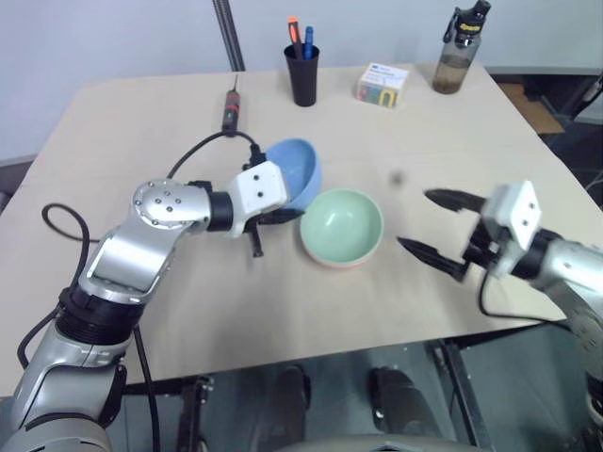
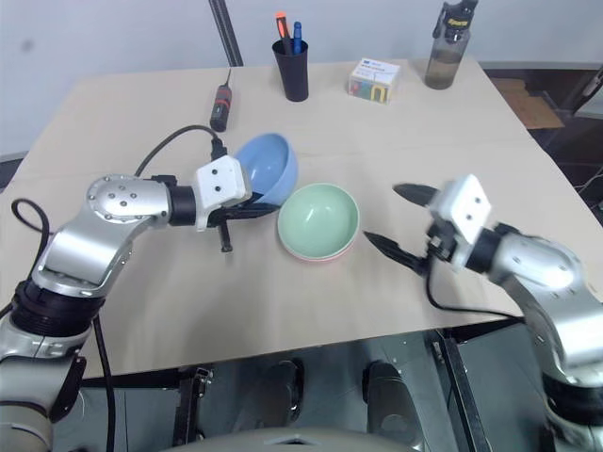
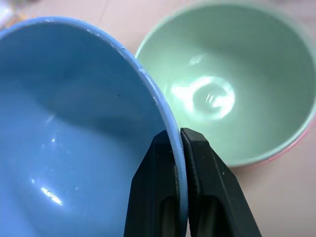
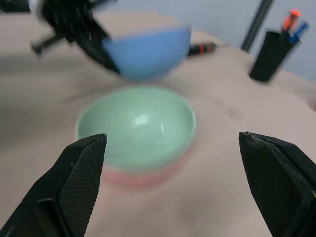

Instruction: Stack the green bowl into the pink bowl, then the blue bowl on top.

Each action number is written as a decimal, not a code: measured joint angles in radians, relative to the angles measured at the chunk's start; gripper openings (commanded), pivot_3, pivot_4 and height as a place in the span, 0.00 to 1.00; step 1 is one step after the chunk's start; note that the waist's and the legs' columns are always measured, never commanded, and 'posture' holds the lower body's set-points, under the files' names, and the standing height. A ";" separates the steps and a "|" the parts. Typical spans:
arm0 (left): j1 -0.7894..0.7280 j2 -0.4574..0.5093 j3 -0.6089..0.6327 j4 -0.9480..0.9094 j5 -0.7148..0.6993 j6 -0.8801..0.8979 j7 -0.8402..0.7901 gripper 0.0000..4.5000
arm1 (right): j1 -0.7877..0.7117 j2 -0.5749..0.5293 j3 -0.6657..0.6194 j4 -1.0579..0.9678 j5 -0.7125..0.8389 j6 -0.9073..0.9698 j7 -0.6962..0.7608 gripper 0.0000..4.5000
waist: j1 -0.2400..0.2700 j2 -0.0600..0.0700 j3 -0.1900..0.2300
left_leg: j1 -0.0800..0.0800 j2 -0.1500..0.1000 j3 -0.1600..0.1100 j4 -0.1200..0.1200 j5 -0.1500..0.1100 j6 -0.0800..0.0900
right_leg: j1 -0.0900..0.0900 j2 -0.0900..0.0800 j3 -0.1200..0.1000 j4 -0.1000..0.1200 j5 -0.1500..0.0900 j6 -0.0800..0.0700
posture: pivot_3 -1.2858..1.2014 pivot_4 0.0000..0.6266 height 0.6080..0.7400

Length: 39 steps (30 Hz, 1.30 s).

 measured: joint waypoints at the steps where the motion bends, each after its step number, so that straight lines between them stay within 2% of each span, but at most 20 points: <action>1: -0.012 -0.005 -0.003 0.003 -0.001 -0.020 -0.018 0.01 | 0.053 -0.003 -0.045 -0.010 0.010 -0.012 0.012 1.00 | 0.001 0.000 0.000 | 0.000 0.000 0.000 0.000 0.000 0.000 | 0.001 0.000 0.000 0.000 -0.001 0.001 | 0.52 0.24 1.00; 5: -0.074 -0.048 -0.036 0.073 -0.002 -0.135 -0.115 0.01 | 0.259 -0.003 -0.225 -0.068 0.050 -0.084 0.056 1.00 | 0.008 0.001 0.000 | 0.001 0.000 0.001 0.004 0.000 0.000 | 0.002 0.000 0.001 0.001 -0.002 0.001 | 0.52 0.24 1.00; 10: -0.125 -0.092 -0.058 0.161 -0.014 -0.197 -0.204 0.01 | 0.346 0.001 -0.301 -0.093 0.071 -0.156 0.080 1.00 | 0.008 0.000 -0.001 | 0.001 0.001 0.001 0.009 0.000 0.000 | 0.004 0.002 0.002 0.001 -0.002 0.001 | 0.52 0.24 1.00; 12: -0.153 -0.111 -0.065 0.187 -0.031 -0.212 -0.251 0.17 | 0.363 0.001 -0.310 -0.098 0.080 -0.177 0.088 1.00 | 0.009 0.000 -0.001 | 0.000 0.000 0.001 0.011 0.000 0.000 | 0.005 0.002 0.003 0.001 -0.002 0.001 | 0.52 0.24 1.00; 14: -0.177 -0.114 -0.067 0.198 -0.070 -0.188 -0.310 0.28 | 0.366 0.000 -0.310 -0.107 0.087 -0.190 0.088 1.00 | 0.007 0.000 -0.001 | 0.000 0.000 0.001 0.011 0.000 0.000 | 0.005 0.002 0.004 0.001 -0.002 0.001 | 0.52 0.24 1.00; 18: -0.197 -0.130 -0.066 0.200 -0.130 -0.134 -0.376 0.58 | 0.363 -0.007 -0.297 -0.116 0.091 -0.199 0.082 1.00 | 0.009 0.000 -0.001 | 0.000 0.000 0.001 0.011 0.000 0.000 | 0.005 0.002 0.004 0.001 -0.002 0.001 | 0.52 0.24 1.00; 20: -0.197 -0.138 -0.065 0.199 -0.139 -0.129 -0.369 0.76 | 0.354 -0.014 -0.281 -0.116 0.092 -0.200 0.072 1.00 | 0.009 0.000 -0.001 | 0.000 0.000 0.001 0.011 0.000 0.000 | 0.005 0.002 0.004 0.001 -0.002 0.001 | 0.52 0.24 1.00; 23: -0.195 -0.144 -0.046 0.197 -0.140 -0.128 -0.330 0.76 | 0.332 -0.024 -0.255 -0.116 0.092 -0.200 0.065 1.00 | 0.009 0.000 -0.001 | 0.000 0.000 0.001 0.011 0.000 0.000 | 0.005 0.002 0.004 0.001 -0.002 0.001 | 0.52 0.24 1.00; 29: -0.097 -0.163 0.076 0.163 -0.165 -0.108 -0.197 0.76 | 0.284 -0.049 -0.221 -0.086 0.090 -0.204 0.068 1.00 | 0.008 0.001 -0.001 | 0.001 0.000 0.001 0.011 0.000 0.000 | 0.005 0.002 0.004 0.002 -0.002 0.001 | 0.52 0.24 1.00; 32: 0.046 -0.149 0.183 0.119 -0.202 -0.085 -0.138 0.76 | 0.233 -0.071 -0.198 -0.039 0.092 -0.212 0.077 1.00 | 0.003 0.001 -0.001 | 0.001 0.001 0.001 0.011 0.000 0.000 | 0.005 0.002 0.004 0.002 -0.002 0.001 | 0.52 0.24 1.00; 33: 0.150 -0.115 0.243 0.089 -0.219 -0.078 -0.123 0.76 | 0.206 -0.082 -0.177 -0.008 0.091 -0.213 0.086 1.00 | 0.003 0.001 -0.001 | 0.001 0.001 0.001 0.011 0.000 0.000 | 0.005 0.002 0.004 0.002 -0.002 0.001 | 0.52 0.24 1.00; 36: 0.315 -0.065 0.328 0.041 -0.235 -0.067 -0.115 0.76 | 0.159 -0.096 -0.147 0.037 0.093 -0.214 0.101 1.00 | 0.001 0.001 -0.001 | 0.001 0.001 0.002 0.011 0.000 0.000 | 0.005 0.002 0.004 0.001 -0.002 0.001 | 0.52 0.24 1.00; 39: 0.395 -0.055 0.364 0.018 -0.236 -0.067 -0.098 0.76 | 0.136 -0.104 -0.132 0.057 0.097 -0.214 0.118 1.00 | 0.013 0.000 -0.001 | 0.001 0.000 0.001 0.011 0.000 0.000 | 0.005 0.002 0.004 0.001 -0.002 0.000 | 0.52 0.24 1.00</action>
